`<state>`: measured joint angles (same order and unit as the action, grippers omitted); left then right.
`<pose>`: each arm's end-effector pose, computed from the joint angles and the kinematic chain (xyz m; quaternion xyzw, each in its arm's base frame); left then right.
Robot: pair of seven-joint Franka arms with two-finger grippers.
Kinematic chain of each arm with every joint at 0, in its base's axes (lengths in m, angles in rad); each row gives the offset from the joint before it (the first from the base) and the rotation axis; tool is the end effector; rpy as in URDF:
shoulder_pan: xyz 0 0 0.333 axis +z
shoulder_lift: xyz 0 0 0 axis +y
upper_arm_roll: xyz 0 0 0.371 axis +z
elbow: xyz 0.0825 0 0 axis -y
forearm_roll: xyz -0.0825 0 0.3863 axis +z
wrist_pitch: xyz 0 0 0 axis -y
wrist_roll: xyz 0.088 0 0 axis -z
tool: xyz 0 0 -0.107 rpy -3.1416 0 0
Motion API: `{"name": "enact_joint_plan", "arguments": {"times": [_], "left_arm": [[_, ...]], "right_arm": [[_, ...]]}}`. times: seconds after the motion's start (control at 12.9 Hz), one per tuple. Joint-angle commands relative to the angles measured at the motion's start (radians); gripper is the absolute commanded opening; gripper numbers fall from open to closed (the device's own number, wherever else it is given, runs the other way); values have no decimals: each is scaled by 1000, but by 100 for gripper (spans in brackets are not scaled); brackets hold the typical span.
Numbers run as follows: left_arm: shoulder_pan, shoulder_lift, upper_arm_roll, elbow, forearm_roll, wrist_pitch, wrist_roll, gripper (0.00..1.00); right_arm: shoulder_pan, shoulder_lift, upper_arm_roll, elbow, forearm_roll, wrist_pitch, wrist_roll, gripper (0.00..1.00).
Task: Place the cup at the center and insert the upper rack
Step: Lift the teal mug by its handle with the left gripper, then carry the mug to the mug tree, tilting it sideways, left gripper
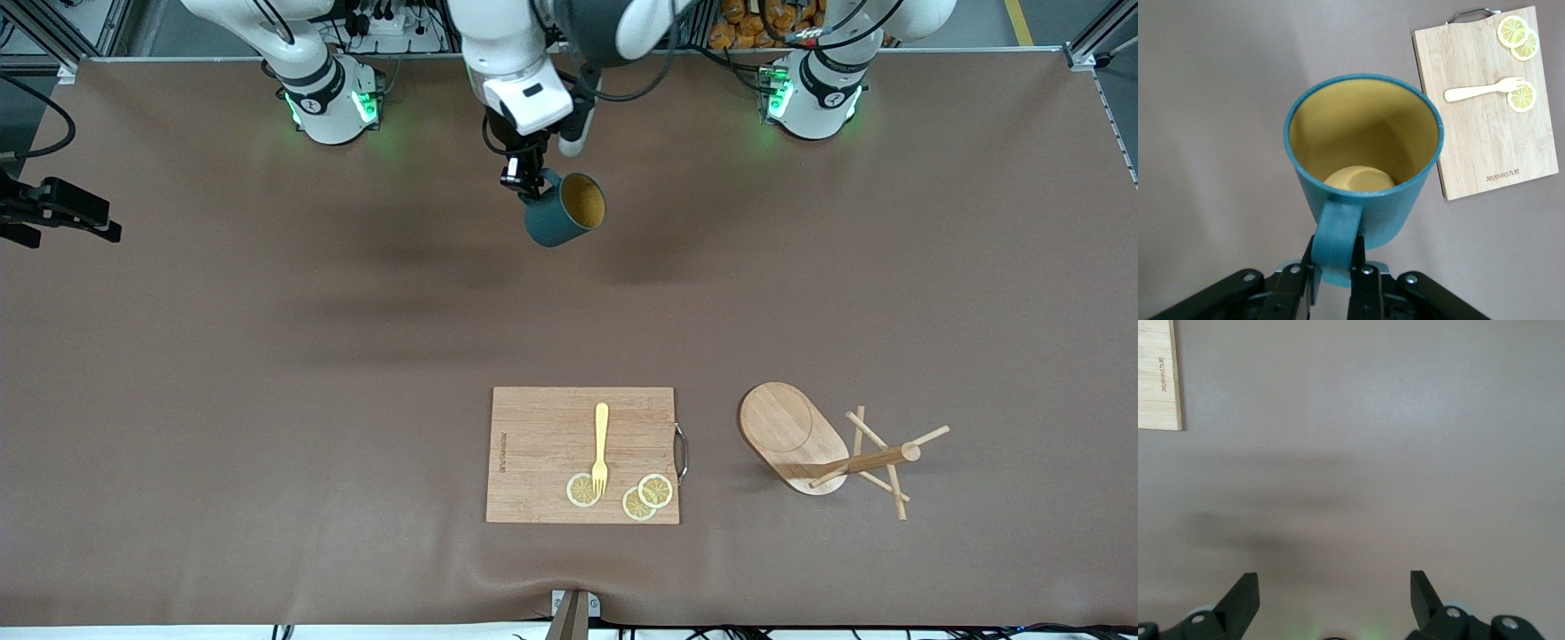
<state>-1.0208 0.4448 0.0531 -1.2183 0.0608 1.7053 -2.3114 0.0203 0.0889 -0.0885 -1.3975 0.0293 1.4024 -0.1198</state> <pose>0.4047 -0.5939 0.5764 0.7857 0.6168 0.0400 0.0242 0.5708 -0.0324 0.6962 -0.9987 -0.0276 0.0406 0.0145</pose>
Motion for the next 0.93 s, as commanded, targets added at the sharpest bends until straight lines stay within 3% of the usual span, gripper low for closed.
{"name": "enact_joint_plan", "arguments": {"times": [0.0,0.85], "left_arm": [[65,-102,-4,-87,-91,16,99,0],[395,-150,-4,-96,-462,-35,510,0]], "right_arm": [[-8,2,6,15,11,-6,14,100],[-5,3,6,15,11,-3,12,100]]}}
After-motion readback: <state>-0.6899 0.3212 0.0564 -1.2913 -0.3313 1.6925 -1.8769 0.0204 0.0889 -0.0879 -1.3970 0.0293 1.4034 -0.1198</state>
